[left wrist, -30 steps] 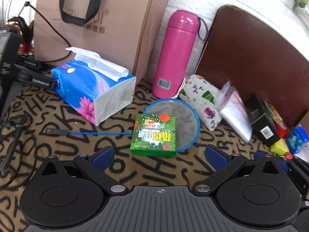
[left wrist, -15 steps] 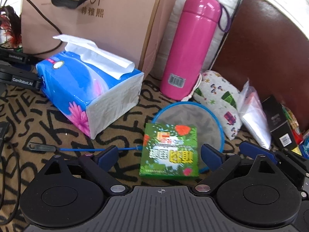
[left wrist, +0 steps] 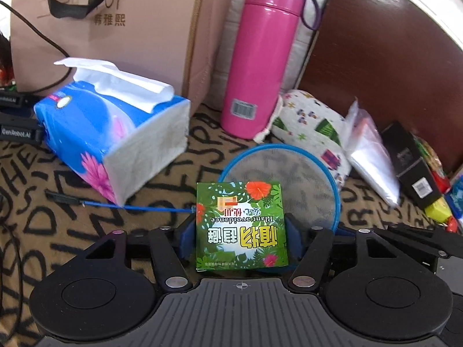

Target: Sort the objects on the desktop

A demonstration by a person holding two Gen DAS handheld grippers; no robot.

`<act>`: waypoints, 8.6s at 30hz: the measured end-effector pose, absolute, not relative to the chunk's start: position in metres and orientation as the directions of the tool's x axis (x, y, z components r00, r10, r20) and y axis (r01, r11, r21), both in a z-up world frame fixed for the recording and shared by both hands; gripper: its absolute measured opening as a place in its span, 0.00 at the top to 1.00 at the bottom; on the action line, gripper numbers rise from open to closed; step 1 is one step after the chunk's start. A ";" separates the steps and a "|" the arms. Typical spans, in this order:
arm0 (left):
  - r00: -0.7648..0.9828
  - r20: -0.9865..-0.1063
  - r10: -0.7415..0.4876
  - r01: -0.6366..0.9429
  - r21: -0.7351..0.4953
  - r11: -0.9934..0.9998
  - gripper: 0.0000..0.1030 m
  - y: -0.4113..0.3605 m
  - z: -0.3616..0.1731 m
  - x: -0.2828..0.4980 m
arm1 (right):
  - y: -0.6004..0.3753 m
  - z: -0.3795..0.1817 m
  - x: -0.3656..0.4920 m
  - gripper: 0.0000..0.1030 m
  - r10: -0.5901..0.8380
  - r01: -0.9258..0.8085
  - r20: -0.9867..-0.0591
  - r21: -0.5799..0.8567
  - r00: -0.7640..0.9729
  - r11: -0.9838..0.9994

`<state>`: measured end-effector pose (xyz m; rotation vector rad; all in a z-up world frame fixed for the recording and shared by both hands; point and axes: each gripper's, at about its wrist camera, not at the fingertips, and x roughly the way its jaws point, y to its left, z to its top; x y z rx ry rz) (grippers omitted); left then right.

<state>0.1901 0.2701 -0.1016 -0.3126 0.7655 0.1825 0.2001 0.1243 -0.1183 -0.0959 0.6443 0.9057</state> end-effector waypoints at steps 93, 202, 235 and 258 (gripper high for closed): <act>0.642 -0.586 -0.495 0.445 -0.241 0.863 0.38 -0.238 0.053 0.258 | -0.391 0.012 0.188 0.97 0.338 -0.236 -0.273 0.344 0.901 0.909; 0.786 -0.610 -0.102 0.092 -0.048 0.995 0.00 -0.076 -0.018 0.102 | -0.254 -0.059 0.091 0.00 0.227 -0.176 -0.492 0.148 0.841 0.973; 0.748 -0.663 -0.025 -0.066 -0.113 0.991 0.00 0.049 -0.059 0.111 | -0.121 -0.086 0.105 0.00 0.454 -0.472 -0.509 0.104 0.731 0.876; 0.695 -0.705 -0.142 -0.016 -0.212 0.977 0.00 0.045 -0.092 0.201 | -0.099 -0.119 0.179 0.25 0.357 -0.422 -0.575 0.021 0.737 0.906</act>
